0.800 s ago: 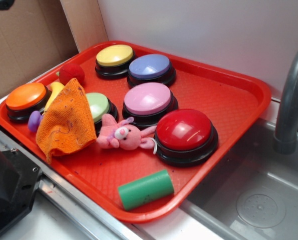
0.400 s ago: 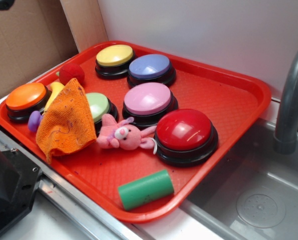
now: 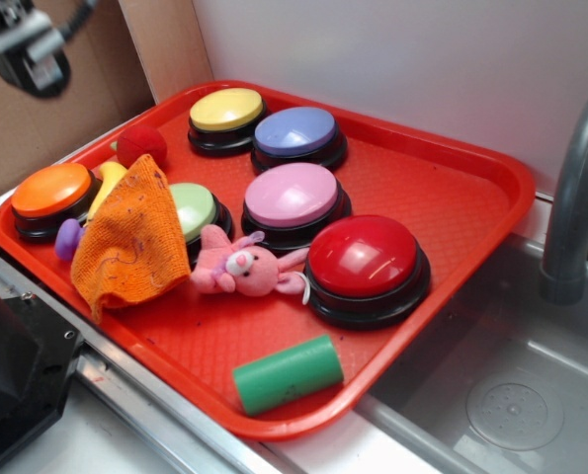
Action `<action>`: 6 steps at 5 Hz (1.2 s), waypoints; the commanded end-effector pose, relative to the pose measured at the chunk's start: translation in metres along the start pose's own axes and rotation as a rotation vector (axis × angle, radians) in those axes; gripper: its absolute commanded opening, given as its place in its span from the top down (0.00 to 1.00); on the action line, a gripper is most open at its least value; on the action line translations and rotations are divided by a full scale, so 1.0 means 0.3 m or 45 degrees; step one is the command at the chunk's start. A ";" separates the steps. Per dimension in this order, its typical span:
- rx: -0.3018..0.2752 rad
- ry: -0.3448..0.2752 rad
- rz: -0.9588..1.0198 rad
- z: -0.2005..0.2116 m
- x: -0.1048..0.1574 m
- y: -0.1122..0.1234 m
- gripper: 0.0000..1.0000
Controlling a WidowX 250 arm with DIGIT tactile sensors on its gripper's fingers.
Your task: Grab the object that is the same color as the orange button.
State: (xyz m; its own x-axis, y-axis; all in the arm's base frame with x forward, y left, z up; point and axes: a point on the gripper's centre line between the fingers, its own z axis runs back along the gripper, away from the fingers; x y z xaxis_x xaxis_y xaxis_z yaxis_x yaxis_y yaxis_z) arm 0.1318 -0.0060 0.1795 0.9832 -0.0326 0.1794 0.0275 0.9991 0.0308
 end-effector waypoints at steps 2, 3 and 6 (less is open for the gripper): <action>-0.024 -0.197 -0.177 -0.265 0.003 0.050 0.00; -0.029 -0.183 -0.160 -0.322 -0.009 0.054 0.00; 0.023 -0.093 -0.067 -0.428 -0.061 0.103 0.00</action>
State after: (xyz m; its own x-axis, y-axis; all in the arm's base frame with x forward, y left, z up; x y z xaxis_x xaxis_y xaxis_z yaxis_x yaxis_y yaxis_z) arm 0.1319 0.0268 0.0468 0.9672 -0.0948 0.2356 0.0837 0.9949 0.0568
